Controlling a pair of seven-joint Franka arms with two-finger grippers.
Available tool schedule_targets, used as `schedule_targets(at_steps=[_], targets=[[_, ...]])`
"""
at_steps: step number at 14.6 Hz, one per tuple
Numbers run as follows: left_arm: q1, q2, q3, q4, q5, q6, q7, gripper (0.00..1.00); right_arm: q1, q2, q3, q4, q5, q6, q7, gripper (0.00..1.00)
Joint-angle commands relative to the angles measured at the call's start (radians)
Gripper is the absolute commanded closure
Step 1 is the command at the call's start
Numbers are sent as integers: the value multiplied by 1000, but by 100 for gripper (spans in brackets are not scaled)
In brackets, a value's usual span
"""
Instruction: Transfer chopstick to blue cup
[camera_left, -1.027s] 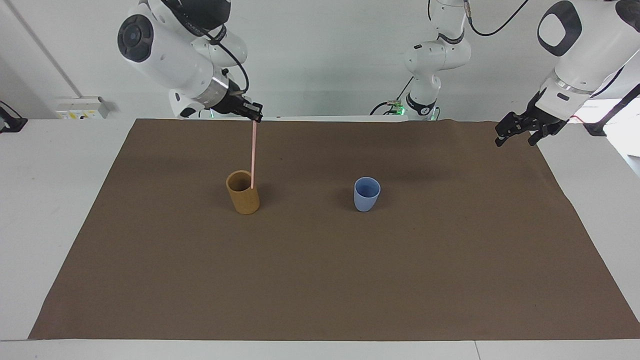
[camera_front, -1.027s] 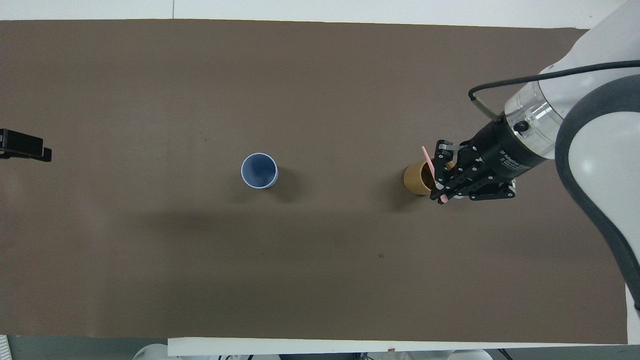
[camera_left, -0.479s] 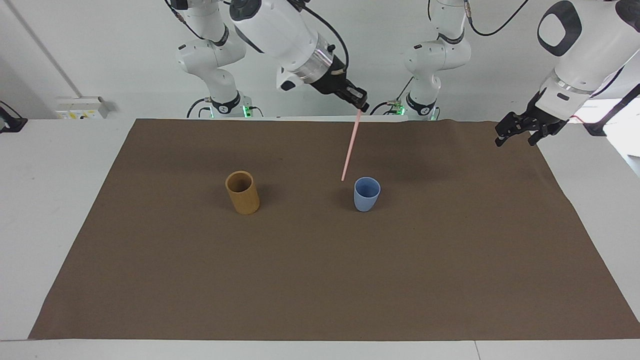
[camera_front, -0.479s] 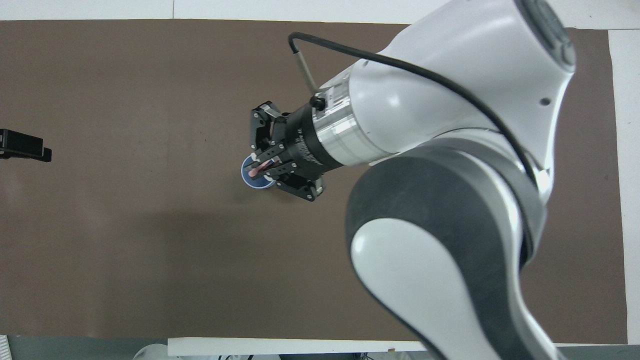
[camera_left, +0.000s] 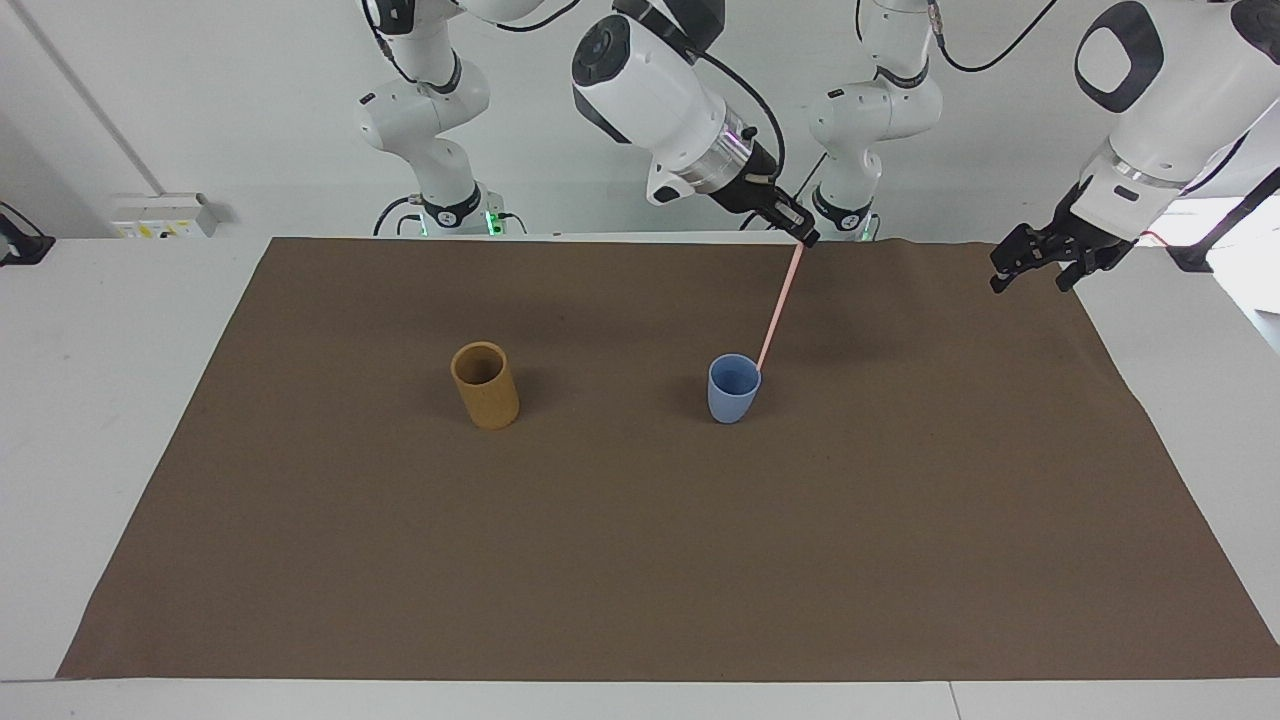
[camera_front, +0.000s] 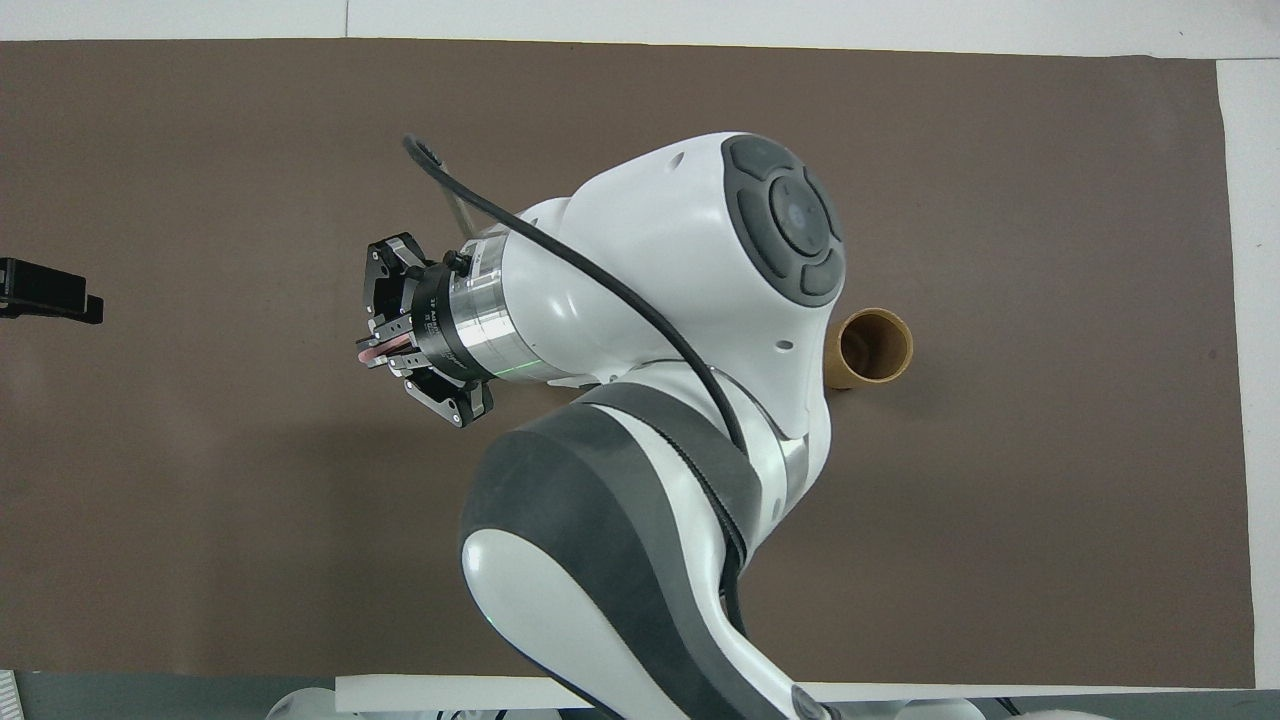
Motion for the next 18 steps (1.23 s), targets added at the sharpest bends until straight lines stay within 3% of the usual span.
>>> schedule_targets(at_steps=[1,9,12,13,15,18], targets=[[2,-24,0,-25,16,12,11,0,5,-17,-3,-77,36,45,-2,100],[2,-24,0,-25,14,12,11,0,0,-66,-3,-202,98,69,-24,99],[2,-22,0,-25,14,12,11,0,-3,-66,-3,-206,99,68,-22,67],[2,-24,0,-25,16,12,11,0,-4,-66,-3,-200,99,68,-24,41],[2,-24,0,-25,14,12,11,0,-13,-62,-5,-183,90,63,-24,2],[2,-24,0,-25,16,12,11,0,-53,-54,-11,-106,75,5,-22,0]])
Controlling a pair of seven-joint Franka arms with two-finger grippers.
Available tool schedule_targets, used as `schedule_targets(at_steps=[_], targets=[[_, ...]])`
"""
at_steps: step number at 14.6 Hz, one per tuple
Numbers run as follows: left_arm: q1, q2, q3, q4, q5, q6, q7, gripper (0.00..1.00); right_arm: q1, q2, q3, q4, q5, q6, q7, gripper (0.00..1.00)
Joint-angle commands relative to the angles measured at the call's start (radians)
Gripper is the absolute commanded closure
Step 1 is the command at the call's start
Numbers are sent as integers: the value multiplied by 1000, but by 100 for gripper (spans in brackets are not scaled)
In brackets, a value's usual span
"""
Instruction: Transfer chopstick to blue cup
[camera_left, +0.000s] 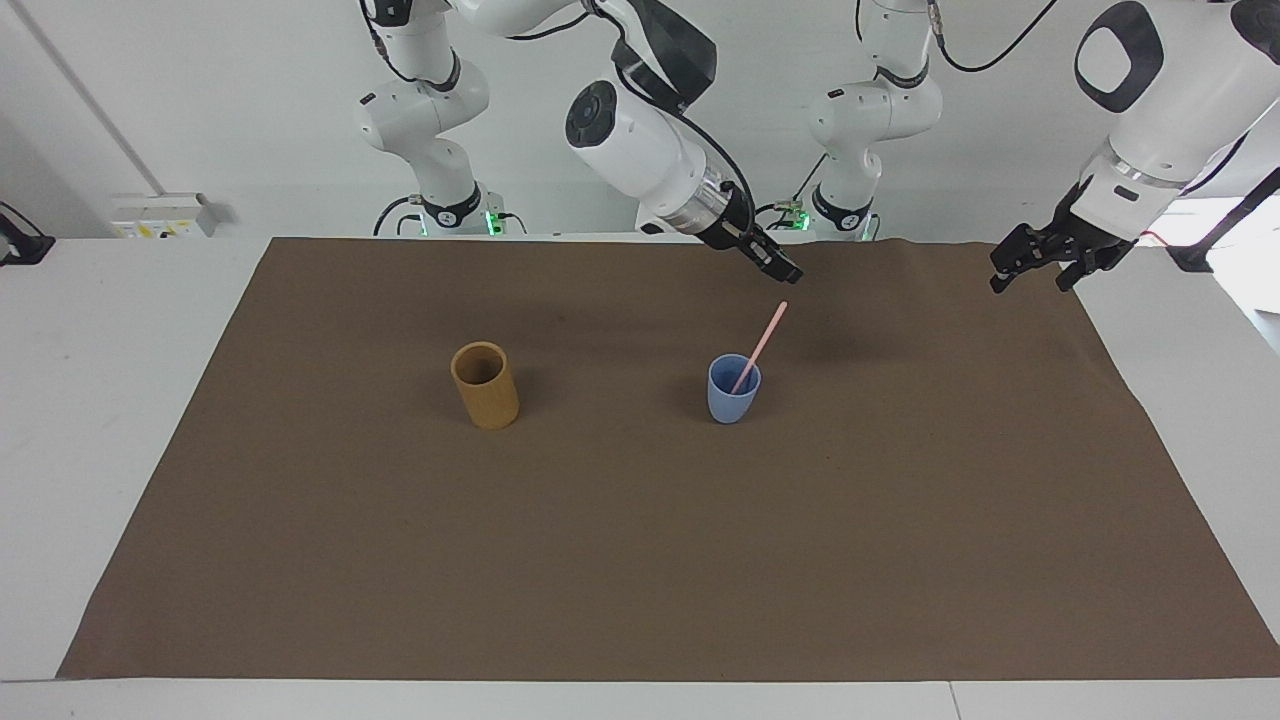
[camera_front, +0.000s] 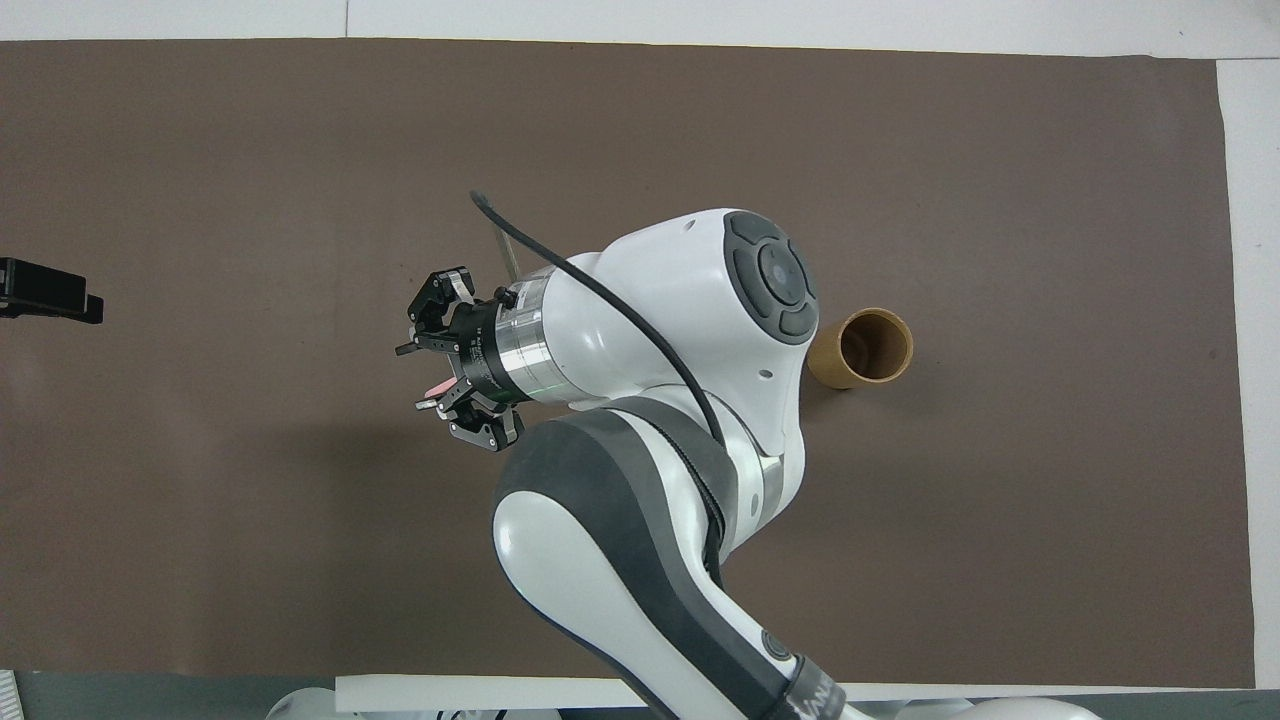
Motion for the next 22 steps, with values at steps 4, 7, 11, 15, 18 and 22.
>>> schedule_targets(at_steps=[4,7,11,15,18,22], targets=[[2,-22,0,-25,14,12,11,0,-186,-44,-3,102,-352,-202,-226,0],[2,-24,0,-25,16,12,11,0,-353,-86,-12,105,-460,-395,-608,0],[2,-22,0,-25,16,12,11,0,-498,-156,-13,107,-788,-593,-1085,0],[2,-22,0,-25,14,12,11,0,-676,-245,-44,107,-840,-792,-1457,0],[2,-22,0,-25,16,12,11,0,-702,-274,-46,90,-844,-892,-1520,0],[2,-24,0,-25,14,12,11,0,-598,-275,-159,93,-845,-892,-1527,0]])
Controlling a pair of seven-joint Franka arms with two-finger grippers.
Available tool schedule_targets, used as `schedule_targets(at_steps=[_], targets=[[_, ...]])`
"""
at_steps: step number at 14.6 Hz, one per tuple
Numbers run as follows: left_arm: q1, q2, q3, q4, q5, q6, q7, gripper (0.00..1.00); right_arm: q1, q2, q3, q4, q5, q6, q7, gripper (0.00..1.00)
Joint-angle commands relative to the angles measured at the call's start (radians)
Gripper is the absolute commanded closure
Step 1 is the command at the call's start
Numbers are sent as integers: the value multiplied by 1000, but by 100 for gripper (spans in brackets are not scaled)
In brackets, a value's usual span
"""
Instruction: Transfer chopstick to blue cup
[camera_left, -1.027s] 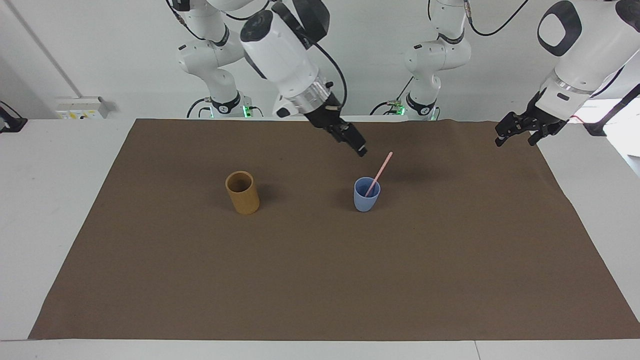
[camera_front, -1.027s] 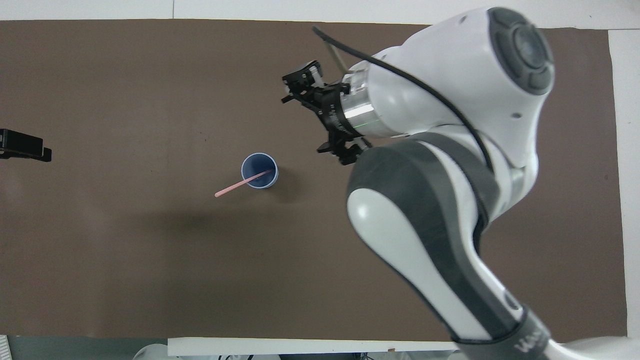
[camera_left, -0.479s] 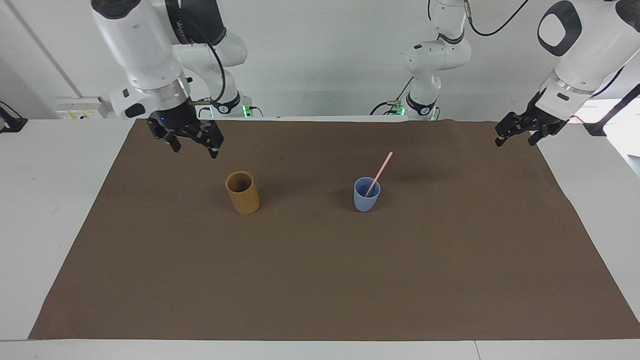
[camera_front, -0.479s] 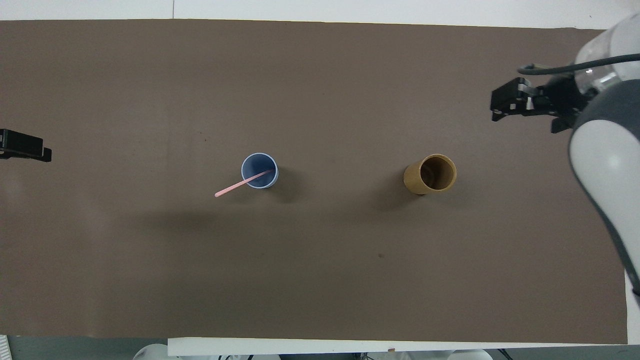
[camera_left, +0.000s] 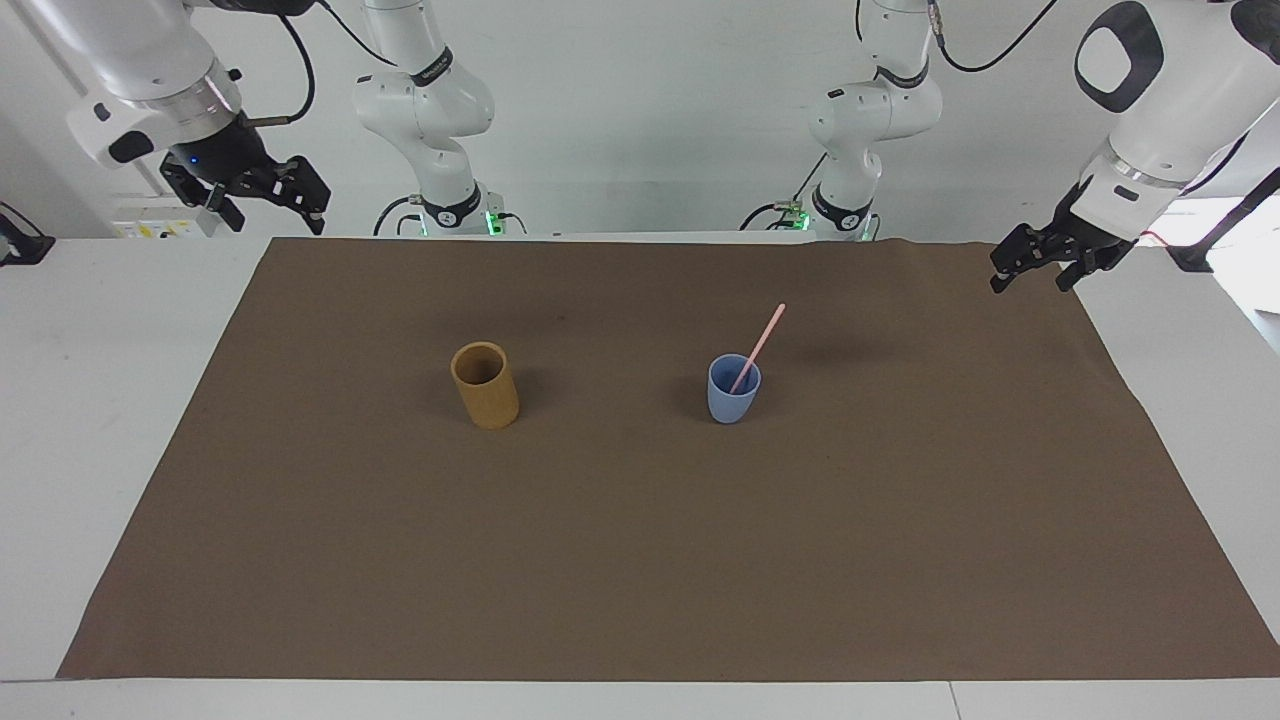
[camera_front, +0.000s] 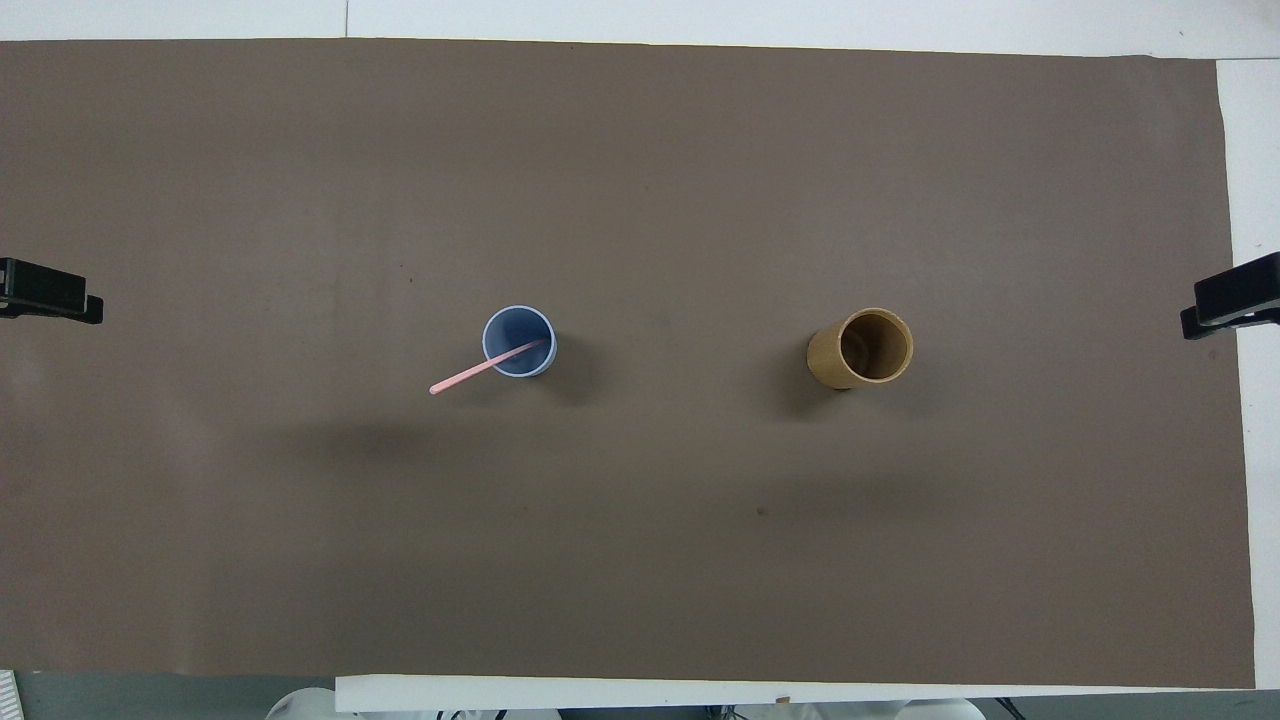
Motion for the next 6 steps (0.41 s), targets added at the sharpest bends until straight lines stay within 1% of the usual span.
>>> schedule_targets(at_steps=[1,2,6], targets=[[2,-24,0,-25,16,12,11,0,6,3,14,-6,-26,1,-14,0],[2,-22,0,-25,16,12,11,0,-1,30,36,-5,-27,-2,-14,0],[2,-24,0,-25,14,12,11,0,9,23,10,-5,-27,-5,-14,0]])
